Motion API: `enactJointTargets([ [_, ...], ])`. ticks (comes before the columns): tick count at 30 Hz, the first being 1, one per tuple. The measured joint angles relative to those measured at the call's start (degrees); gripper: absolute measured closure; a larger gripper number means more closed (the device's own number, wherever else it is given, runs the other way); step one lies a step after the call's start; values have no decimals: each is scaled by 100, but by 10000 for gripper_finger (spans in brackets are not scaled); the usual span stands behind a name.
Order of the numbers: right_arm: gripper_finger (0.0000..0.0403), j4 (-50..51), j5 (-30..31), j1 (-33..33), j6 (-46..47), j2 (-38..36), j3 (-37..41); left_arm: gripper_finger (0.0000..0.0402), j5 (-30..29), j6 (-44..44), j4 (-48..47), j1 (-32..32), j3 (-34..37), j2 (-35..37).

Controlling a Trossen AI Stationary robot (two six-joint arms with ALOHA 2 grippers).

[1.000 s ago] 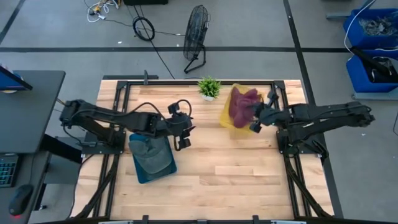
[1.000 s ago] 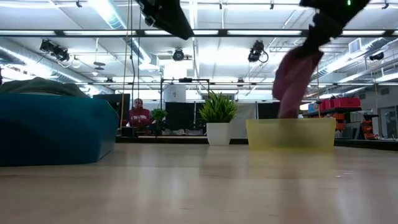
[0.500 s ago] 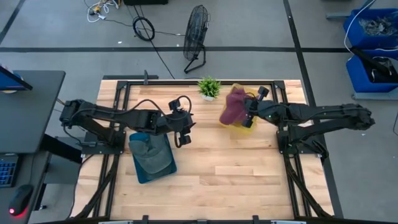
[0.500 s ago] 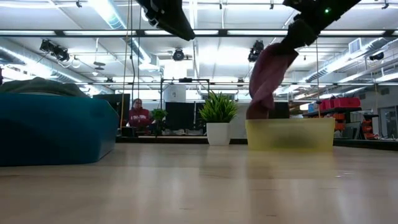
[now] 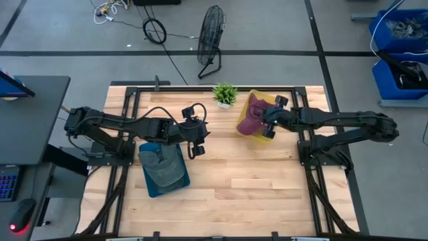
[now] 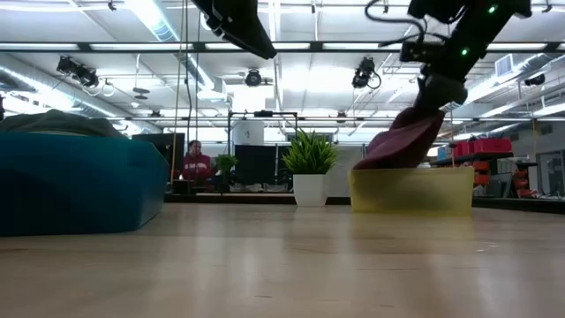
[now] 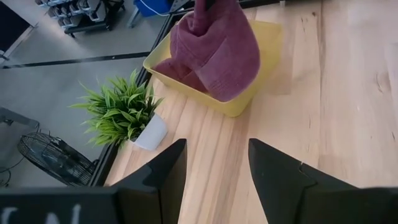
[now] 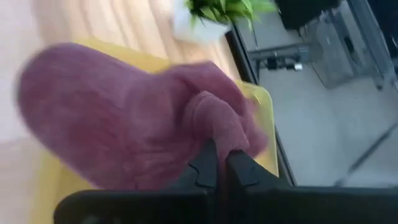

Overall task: Pick & Place hat
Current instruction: Put the red cap into the yellow bin

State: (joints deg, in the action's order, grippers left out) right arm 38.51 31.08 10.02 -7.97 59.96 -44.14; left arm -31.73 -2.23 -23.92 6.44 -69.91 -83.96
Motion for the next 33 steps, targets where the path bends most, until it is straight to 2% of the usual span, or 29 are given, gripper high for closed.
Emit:
enactJointTargets([
  [7,391,6,378,630,306,600,0,225,1,2,4,-22,0,0],
  [10,370,9,133,753,294,834,0,225,1,1,3,-22,0,0],
  [16,301,10,-69,868,234,1028,0,225,1,4,2,-20,0,0],
  [22,254,15,-907,1007,-279,1146,0,225,1,9,3,-22,0,-2],
  [24,251,19,-609,1061,-616,1208,0,225,1,90,2,-20,0,-2],
  [27,249,-12,300,1169,-1090,1249,2,225,1,285,4,-22,0,-2],
  [29,249,-34,682,1254,-1450,1244,-24,225,1,335,4,-22,0,-2],
  [31,249,28,722,1346,-1690,1244,-123,225,1,393,4,-22,0,-2],
  [33,249,10,411,1441,-1867,1244,-248,225,1,529,4,-22,0,-2],
])
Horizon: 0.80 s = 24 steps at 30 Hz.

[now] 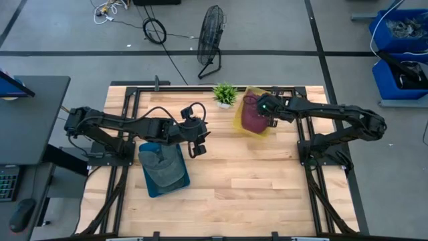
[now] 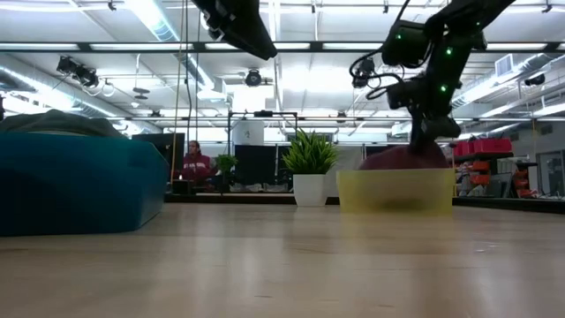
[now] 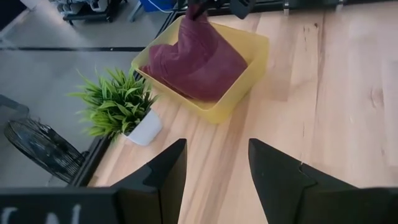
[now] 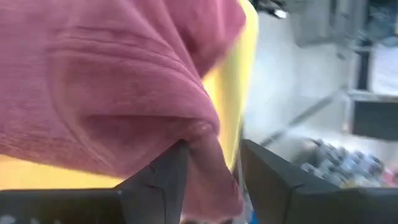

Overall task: Pick & Place hat
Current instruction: Put the red cap into the yellow bin

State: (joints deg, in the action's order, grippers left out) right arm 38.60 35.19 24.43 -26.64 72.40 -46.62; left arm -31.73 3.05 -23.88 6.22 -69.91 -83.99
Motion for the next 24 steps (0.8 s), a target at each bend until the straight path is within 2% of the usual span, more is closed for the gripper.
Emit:
enactJointTargets([
  [3,249,-38,-658,37,-104,0,-175,225,0,191,-1,0,0,0],
  [10,252,-306,-1588,7,128,5,-342,225,1,486,0,0,0,0],
  [14,253,-482,-1624,26,225,97,-321,225,2,692,0,0,0,0],
  [19,274,-630,-2061,127,269,528,-166,225,1,925,-8,11,0,0],
  [21,286,-585,-1926,210,238,821,-159,225,1,994,-14,11,0,0],
  [24,298,-540,-1390,315,234,1262,-159,225,0,1107,-42,11,0,0],
])
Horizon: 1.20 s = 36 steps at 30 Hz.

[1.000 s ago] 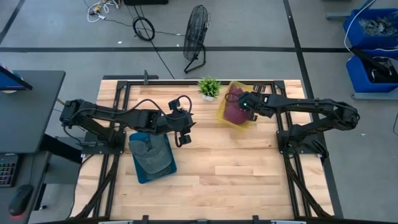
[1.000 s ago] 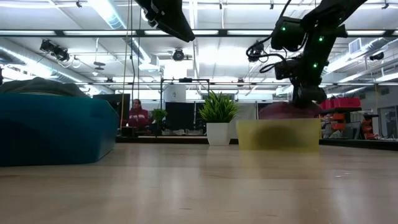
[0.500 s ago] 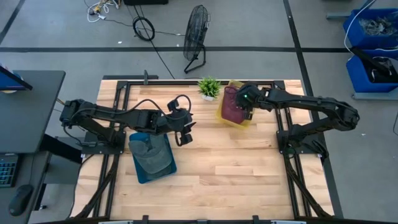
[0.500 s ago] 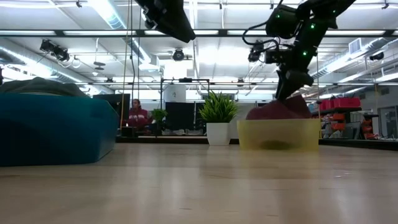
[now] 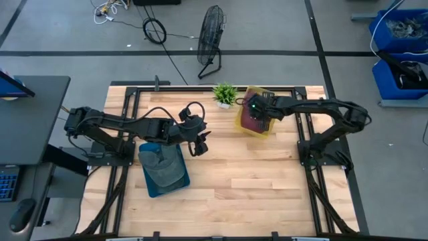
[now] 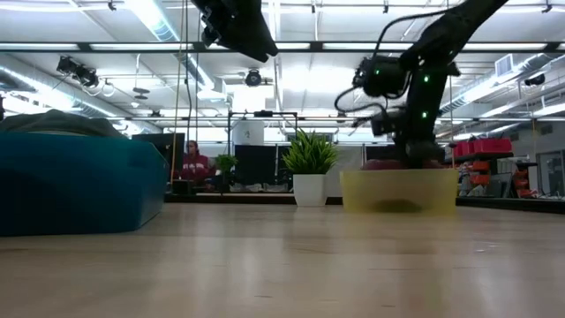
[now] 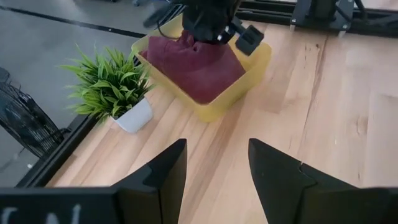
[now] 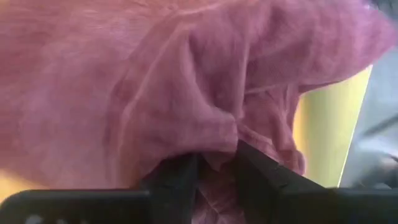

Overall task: Pick & Place hat
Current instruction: Put the red cap into the yellow bin, then return to Home Position

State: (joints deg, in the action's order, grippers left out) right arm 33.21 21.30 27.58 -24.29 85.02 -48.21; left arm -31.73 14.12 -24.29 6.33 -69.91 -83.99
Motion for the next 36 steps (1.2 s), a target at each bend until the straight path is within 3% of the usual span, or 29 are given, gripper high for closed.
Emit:
enactJointTargets([
  [4,298,150,679,7,-214,227,-18,225,0,25,-24,2,0,0],
  [8,296,957,1432,-142,-34,76,-333,225,-129,27,-60,2,7,191],
  [13,296,1989,1374,-360,691,-360,-1044,225,-175,-21,-75,2,4,762],
  [21,296,2116,190,-580,1260,-1478,-1740,225,-194,-275,-598,315,0,1923],
  [26,295,1478,-1978,-701,1794,-2407,-1651,225,-870,-214,-1648,633,-2,2602],
  [30,295,338,-3441,-963,1802,-3189,-1101,225,-1352,532,-2595,967,2,2983],
  [33,295,-195,-3598,-1165,1867,-3833,-589,225,-1944,989,-3045,1423,105,3228],
  [36,295,-721,-3447,-1293,2009,-4433,59,225,-2713,1164,-2999,1828,723,3626],
])
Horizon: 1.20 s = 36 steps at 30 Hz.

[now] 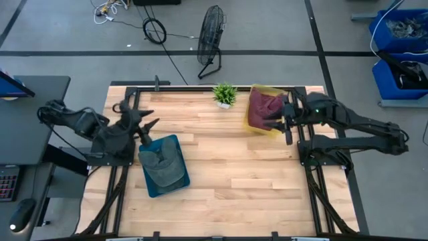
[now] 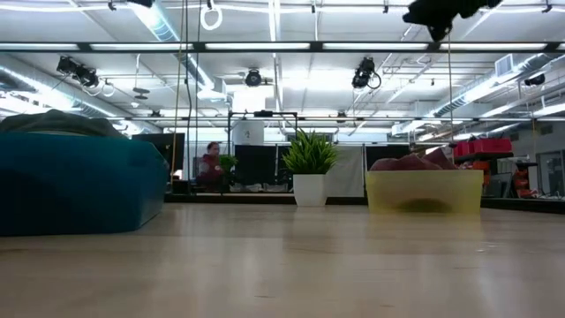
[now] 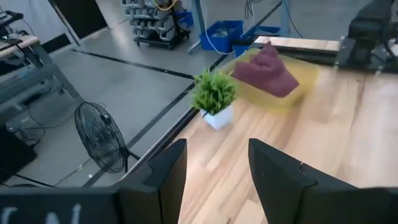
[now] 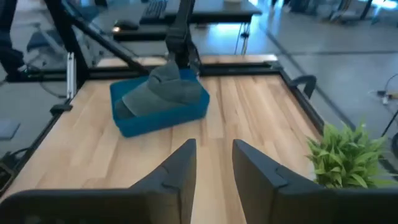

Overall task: Pick & Place hat
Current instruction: Return to Home Position

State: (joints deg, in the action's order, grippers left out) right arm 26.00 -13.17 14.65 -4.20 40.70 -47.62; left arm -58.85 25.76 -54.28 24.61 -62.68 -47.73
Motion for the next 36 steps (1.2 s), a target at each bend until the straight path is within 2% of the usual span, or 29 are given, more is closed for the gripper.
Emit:
enactJointTargets([
  [2,295,-391,68,-45,97,-350,494,225,-3,153,244,94,659,325],
  [5,295,-994,68,-66,238,-753,1187,225,462,336,1212,97,1860,803],
  [8,295,-1637,71,-65,416,-1061,1801,225,1111,-65,3113,-34,3170,1185],
  [11,295,-2079,46,-65,701,-1310,2153,225,2048,-840,5212,-379,4269,1328],
  [13,295,-2040,71,-65,652,-1449,2253,225,2290,-1199,6118,-688,4715,1345],
  [16,295,-2039,408,-64,503,-1660,2309,225,2298,-1366,7053,-1143,5130,1611],
  [19,295,-2045,473,-61,128,-1891,2358,225,2566,-1907,7897,-1371,5458,1972],
  [21,295,-2012,474,-63,15,-2064,2427,225,2590,-2076,8122,-1439,5567,2277],
  [27,295,-2035,479,-36,31,-2607,2996,225,2586,-2254,7969,-1492,5948,3055],
  [32,295,-2584,587,93,81,-3145,3599,225,2475,-2549,7939,-1492,6116,3496],
  [36,295,-2527,732,186,232,-3550,3922,225,2413,-2809,7943,-1492,6197,3807],
])
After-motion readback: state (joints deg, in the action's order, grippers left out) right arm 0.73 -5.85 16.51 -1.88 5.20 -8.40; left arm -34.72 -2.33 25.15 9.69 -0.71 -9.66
